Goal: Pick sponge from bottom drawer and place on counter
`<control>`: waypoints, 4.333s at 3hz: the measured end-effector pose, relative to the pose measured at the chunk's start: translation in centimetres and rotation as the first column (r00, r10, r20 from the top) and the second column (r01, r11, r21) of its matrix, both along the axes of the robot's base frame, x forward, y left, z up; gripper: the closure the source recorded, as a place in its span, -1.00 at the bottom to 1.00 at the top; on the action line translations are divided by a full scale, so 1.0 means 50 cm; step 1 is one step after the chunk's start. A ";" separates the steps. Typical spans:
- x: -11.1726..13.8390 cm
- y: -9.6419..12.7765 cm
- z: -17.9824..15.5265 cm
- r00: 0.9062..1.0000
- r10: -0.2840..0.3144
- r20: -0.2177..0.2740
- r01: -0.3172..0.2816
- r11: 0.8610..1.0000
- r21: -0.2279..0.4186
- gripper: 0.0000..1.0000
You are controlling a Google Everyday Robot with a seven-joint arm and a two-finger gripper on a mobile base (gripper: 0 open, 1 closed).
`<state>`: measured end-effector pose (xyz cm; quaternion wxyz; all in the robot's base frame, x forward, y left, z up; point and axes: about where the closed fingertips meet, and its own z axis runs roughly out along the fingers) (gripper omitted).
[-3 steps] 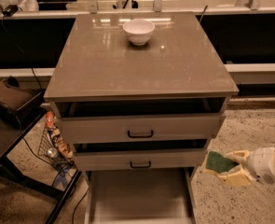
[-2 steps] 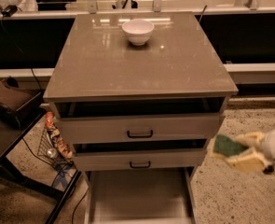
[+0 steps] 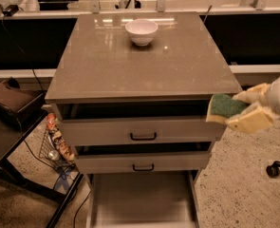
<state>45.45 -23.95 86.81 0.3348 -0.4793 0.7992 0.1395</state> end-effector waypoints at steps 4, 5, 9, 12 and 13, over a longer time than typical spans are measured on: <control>0.406 0.319 0.079 1.000 0.002 0.006 -0.003 0.997 0.076 1.00; 0.384 0.419 0.028 0.996 0.091 0.018 -0.093 0.991 0.100 1.00; 0.420 0.608 -0.029 0.954 0.266 0.141 -0.285 0.949 0.135 0.71; 0.417 0.621 -0.037 0.951 0.277 0.135 -0.295 0.946 0.136 -0.69; 0.416 0.625 -0.039 0.951 0.281 0.133 -0.298 0.945 0.136 -1.00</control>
Offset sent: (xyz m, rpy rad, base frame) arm 0.2258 0.1052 0.0765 0.0676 0.0076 -0.1184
